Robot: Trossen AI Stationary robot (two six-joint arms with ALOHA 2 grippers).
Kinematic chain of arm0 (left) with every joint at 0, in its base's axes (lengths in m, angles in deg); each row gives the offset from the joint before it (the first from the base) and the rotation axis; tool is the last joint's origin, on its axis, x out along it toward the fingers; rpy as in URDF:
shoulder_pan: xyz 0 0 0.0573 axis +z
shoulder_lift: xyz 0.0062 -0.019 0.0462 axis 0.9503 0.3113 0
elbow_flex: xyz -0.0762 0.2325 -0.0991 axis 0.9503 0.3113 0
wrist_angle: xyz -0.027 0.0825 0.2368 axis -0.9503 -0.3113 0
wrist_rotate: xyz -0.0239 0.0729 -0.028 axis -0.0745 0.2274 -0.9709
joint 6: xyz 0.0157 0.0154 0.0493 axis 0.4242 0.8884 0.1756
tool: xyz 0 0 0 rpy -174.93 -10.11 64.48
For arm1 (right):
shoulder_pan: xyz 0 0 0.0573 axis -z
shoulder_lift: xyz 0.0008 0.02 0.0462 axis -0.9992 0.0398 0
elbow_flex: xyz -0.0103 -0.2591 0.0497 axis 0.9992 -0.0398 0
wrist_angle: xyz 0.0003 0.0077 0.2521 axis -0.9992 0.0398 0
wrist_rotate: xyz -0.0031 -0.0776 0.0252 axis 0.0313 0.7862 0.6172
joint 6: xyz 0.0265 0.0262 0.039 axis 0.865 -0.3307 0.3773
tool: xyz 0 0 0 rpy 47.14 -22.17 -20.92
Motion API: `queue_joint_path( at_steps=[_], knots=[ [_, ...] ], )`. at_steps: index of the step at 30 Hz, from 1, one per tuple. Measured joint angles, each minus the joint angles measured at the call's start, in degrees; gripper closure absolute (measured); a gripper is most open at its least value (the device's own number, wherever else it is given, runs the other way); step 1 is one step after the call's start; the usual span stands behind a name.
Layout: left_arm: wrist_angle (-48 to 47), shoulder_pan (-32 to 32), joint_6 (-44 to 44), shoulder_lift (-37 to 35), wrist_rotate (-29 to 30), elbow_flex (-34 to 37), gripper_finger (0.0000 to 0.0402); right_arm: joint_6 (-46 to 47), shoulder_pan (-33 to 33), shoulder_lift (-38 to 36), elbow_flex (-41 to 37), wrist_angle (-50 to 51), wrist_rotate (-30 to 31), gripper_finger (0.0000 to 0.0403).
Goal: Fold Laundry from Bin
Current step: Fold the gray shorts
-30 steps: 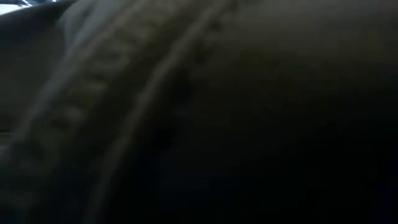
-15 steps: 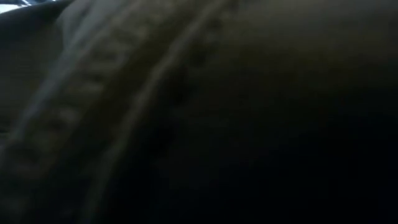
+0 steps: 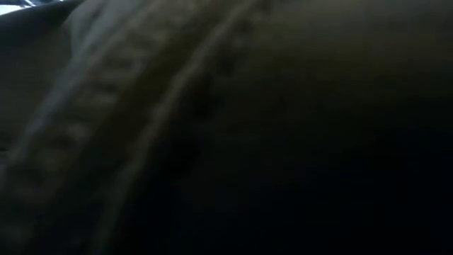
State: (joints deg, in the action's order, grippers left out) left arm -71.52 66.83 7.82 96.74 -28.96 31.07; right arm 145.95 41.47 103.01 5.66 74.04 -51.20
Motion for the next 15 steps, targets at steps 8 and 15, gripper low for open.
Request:
queue_joint_path(
  at_steps=[8, 15],
  knots=[
    [-0.03, -0.07, 0.07, 0.00, 0.01, 0.00, 0.0321, 6.78, 1.38, 0.32, 0.02, 3.70, -8.36, 0.0216],
    [-0.24, -0.05, 0.09, 0.02, 0.01, 0.00, 0.0321, 7.04, 1.17, 2.41, 0.02, 2.89, -8.49, 0.0175]
  ],
)
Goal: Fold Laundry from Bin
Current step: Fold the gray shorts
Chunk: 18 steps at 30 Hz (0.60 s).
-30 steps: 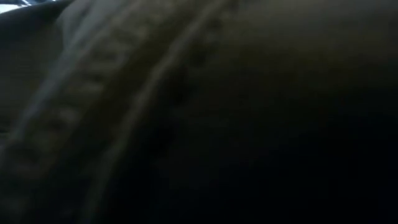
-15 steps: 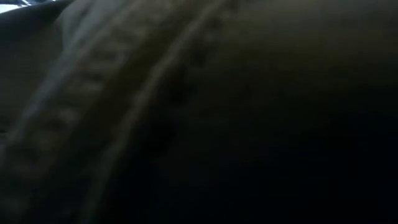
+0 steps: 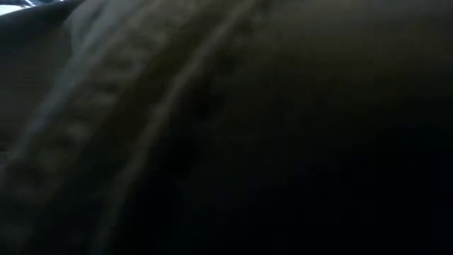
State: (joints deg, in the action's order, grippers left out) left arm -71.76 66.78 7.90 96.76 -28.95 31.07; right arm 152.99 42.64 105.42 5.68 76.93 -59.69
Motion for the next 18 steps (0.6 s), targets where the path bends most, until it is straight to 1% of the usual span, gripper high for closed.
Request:
queue_joint_path(
  at_steps=[9, 15, 18],
  knots=[
    [-0.22, -0.35, -0.13, 0.00, -0.04, 0.00, 0.0321, -0.68, 0.82, 1.33, 0.00, 1.11, 0.94, 0.0173],
    [-0.28, -0.35, -0.14, 0.02, -0.02, 0.00, 0.0321, -0.70, 1.34, 1.44, 0.00, 5.68, 2.09, 0.0173],
    [-0.29, -0.35, -0.15, 0.02, -0.02, 0.00, 0.0321, -0.72, 1.77, 1.44, 0.00, 5.55, 2.65, 0.0173]
  ],
)
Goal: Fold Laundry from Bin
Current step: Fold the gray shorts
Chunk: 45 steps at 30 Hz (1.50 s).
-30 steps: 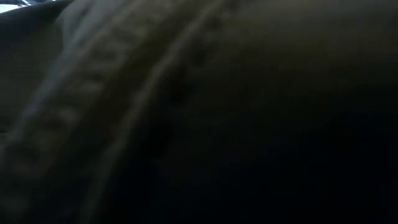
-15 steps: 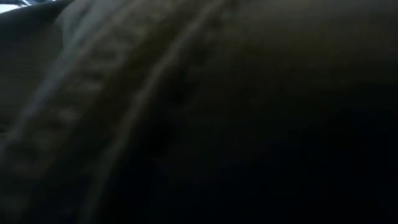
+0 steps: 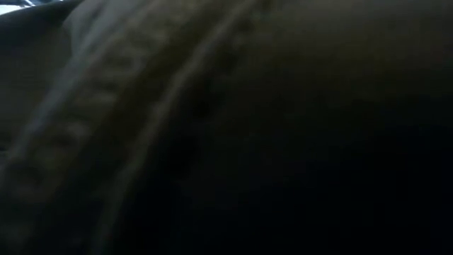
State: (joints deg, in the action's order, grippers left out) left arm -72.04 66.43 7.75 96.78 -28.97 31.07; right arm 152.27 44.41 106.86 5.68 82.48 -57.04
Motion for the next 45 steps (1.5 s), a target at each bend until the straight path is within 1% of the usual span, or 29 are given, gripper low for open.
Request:
queue_joint_path(
  at_steps=[8, 10, 17, 19, 22, 26, 31, 38, 39, 41, 43, 45],
  knots=[
    [-0.29, 0.00, -0.11, 0.00, 0.00, 0.00, 0.0322, 0.02, 0.98, 1.49, 0.00, -0.31, 0.18, 0.0173],
    [-0.32, 0.00, -0.13, 0.00, 0.00, 0.00, 0.0322, 0.04, 1.03, 2.32, 0.00, -0.47, -0.81, 0.0173],
    [-0.32, 0.00, -0.21, -0.01, 0.00, 0.00, 0.0322, 0.05, 1.77, 3.51, 0.00, -0.54, -0.93, 0.0173],
    [-0.32, 0.00, -0.22, 0.00, 0.00, 0.00, 0.0322, 0.30, 1.86, 3.52, 0.00, 0.01, -0.79, 0.0179],
    [-0.32, 0.00, -0.24, 0.00, 0.00, 0.00, 0.0322, 1.42, 2.09, 3.52, 0.00, 0.94, -0.07, 0.0202],
    [-0.32, 0.00, -0.26, -0.02, 0.00, 0.00, 0.0322, 1.48, 2.12, 3.52, 0.00, 3.58, 0.21, 0.0247],
    [-0.32, 0.00, -0.26, 0.00, 0.00, 0.00, 0.0322, 1.55, 2.09, 3.52, 0.00, 3.83, 0.21, 0.0302],
    [-0.32, 0.00, -0.28, 0.00, 0.00, 0.00, 0.0322, 1.14, 2.09, 3.52, 0.00, 2.09, 0.12, 0.0393],
    [-0.32, 0.00, -0.28, 0.00, 0.00, 0.00, 0.0322, 0.93, 2.09, 3.52, 0.00, 1.32, -0.24, 0.0397],
    [-0.32, 0.00, -0.29, -0.02, 0.00, 0.00, 0.0322, 0.80, 2.09, 3.29, 0.00, 0.84, -1.87, 0.0391],
    [-0.32, 0.00, -0.31, 0.00, 0.00, 0.00, 0.0322, 0.75, 2.08, 2.67, 0.00, 1.61, -3.69, 0.0387],
    [-0.32, 0.00, -0.31, -0.02, 0.00, 0.00, 0.0322, 1.15, 1.56, 1.47, 0.00, 3.79, -4.59, 0.0393]
  ],
)
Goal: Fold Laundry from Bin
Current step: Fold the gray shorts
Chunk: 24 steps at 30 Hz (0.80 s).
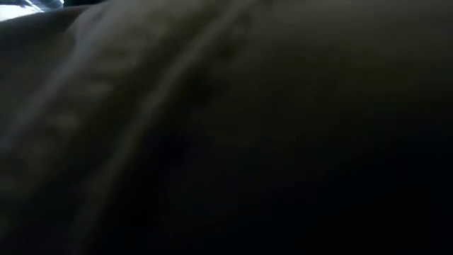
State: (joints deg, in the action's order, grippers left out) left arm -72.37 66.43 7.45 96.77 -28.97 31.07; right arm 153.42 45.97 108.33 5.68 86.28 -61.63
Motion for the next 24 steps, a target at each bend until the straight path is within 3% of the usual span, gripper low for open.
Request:
queue_joint_path(
  at_steps=[7, 15, 24],
  knots=[
    [0.00, 0.00, 0.00, 0.02, 0.00, 0.00, 0.0322, 3.05, -1.36, -4.87, 0.00, 15.14, -1.46, 0.0395],
    [0.00, 0.00, 0.00, 0.01, 0.00, 0.00, 0.0322, 5.57, -1.76, -6.46, -0.02, 37.53, -7.76, 0.0398],
    [0.00, 0.00, 0.00, 0.02, -0.02, 0.00, 0.0322, 4.92, -1.74, -6.50, 0.00, 48.22, -6.88, 0.0388]
  ],
)
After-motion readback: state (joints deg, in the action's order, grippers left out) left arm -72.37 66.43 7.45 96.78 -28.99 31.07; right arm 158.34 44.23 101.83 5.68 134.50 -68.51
